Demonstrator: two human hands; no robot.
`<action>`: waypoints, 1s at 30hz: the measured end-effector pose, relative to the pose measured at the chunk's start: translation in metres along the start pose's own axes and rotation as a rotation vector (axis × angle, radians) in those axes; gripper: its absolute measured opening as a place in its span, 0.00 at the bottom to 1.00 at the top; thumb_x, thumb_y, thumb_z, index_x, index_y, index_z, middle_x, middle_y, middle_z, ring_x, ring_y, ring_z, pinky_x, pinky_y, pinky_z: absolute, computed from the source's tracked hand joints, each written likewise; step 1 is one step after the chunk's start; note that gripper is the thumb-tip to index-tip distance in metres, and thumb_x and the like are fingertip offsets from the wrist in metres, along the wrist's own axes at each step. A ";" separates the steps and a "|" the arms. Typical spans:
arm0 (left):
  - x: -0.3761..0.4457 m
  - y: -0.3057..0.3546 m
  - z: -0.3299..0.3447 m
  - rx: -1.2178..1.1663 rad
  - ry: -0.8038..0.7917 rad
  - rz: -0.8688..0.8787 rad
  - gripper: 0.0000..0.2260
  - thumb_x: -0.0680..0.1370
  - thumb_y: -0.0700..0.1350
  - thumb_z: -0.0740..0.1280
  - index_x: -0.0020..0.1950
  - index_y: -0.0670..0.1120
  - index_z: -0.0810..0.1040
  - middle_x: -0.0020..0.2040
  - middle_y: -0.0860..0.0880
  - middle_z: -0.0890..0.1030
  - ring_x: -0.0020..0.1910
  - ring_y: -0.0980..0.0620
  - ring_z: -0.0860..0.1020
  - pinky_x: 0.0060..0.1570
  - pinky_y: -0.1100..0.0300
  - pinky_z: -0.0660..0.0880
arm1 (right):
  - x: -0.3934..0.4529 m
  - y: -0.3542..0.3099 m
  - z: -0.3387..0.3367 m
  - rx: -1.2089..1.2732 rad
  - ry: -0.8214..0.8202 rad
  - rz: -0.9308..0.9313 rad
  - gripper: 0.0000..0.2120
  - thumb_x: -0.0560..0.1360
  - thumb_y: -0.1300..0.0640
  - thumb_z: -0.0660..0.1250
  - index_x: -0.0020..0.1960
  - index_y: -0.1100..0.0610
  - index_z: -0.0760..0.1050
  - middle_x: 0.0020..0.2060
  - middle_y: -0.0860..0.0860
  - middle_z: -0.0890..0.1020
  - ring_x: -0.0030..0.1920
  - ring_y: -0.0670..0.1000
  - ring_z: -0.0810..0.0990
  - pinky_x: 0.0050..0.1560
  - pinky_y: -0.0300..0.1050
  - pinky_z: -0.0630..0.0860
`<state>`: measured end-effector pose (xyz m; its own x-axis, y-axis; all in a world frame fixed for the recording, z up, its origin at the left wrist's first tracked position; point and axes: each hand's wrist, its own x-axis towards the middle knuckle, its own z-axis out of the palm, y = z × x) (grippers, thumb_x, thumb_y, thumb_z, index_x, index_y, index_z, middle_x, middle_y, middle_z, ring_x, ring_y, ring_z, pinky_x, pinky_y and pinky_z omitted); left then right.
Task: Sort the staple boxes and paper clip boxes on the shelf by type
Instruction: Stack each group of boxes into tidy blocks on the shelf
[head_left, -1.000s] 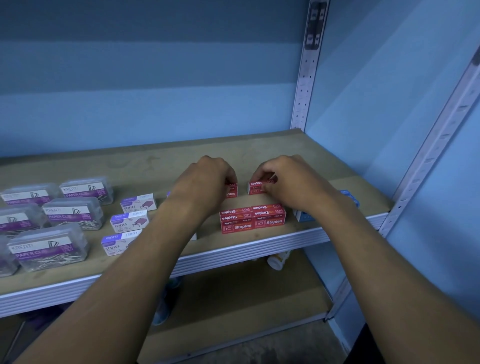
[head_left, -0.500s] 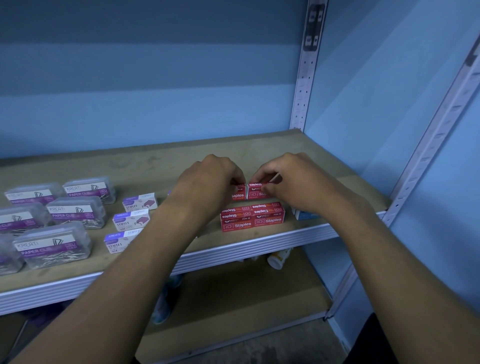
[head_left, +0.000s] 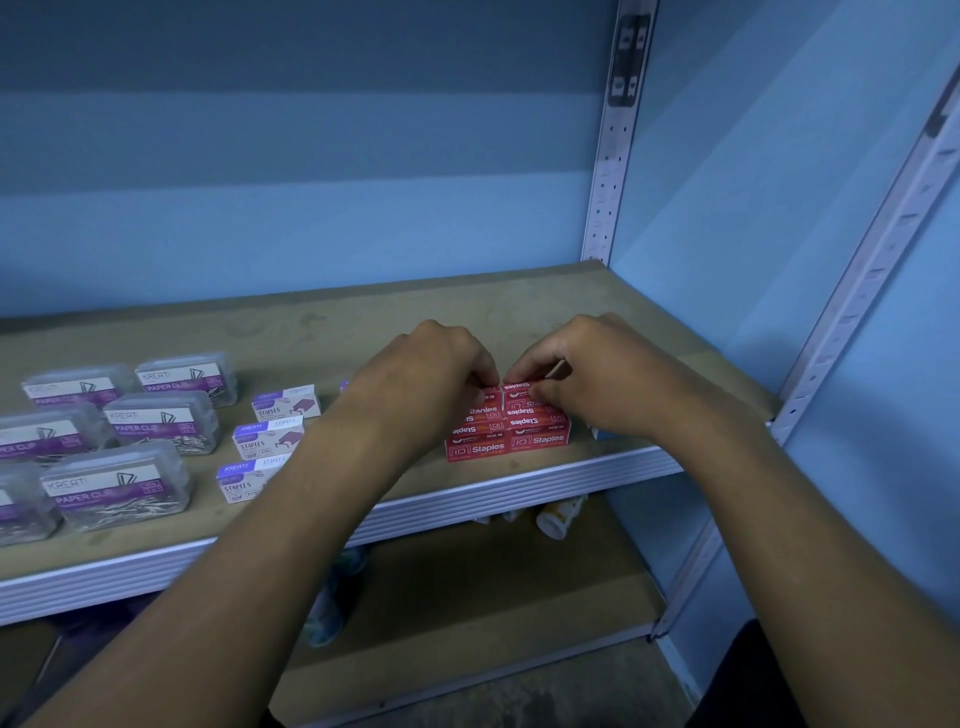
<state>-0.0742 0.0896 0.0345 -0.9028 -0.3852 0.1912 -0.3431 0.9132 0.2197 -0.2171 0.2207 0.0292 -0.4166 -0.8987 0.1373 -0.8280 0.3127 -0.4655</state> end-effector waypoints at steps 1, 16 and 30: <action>0.000 0.000 0.000 0.000 -0.008 -0.001 0.12 0.78 0.45 0.68 0.59 0.56 0.83 0.57 0.52 0.83 0.51 0.51 0.81 0.51 0.55 0.79 | 0.000 -0.001 0.000 -0.002 -0.007 0.003 0.08 0.77 0.54 0.72 0.55 0.44 0.85 0.50 0.43 0.86 0.47 0.41 0.82 0.51 0.42 0.82; 0.003 -0.004 0.004 -0.049 -0.101 0.002 0.12 0.78 0.44 0.68 0.58 0.56 0.83 0.57 0.52 0.83 0.52 0.53 0.80 0.53 0.56 0.78 | -0.002 -0.004 0.005 -0.060 -0.077 0.033 0.11 0.79 0.54 0.67 0.57 0.43 0.84 0.52 0.45 0.85 0.47 0.42 0.81 0.45 0.34 0.77; -0.010 0.000 -0.007 -0.046 -0.298 -0.036 0.22 0.76 0.58 0.67 0.68 0.52 0.75 0.62 0.54 0.79 0.57 0.54 0.77 0.55 0.59 0.75 | -0.007 -0.009 0.000 -0.074 -0.141 -0.024 0.20 0.75 0.45 0.72 0.66 0.45 0.78 0.59 0.41 0.82 0.55 0.41 0.79 0.60 0.40 0.75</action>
<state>-0.0637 0.0925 0.0397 -0.9289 -0.3553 -0.1048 -0.3704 0.8901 0.2654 -0.2066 0.2244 0.0322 -0.3438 -0.9388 0.0213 -0.8647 0.3076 -0.3971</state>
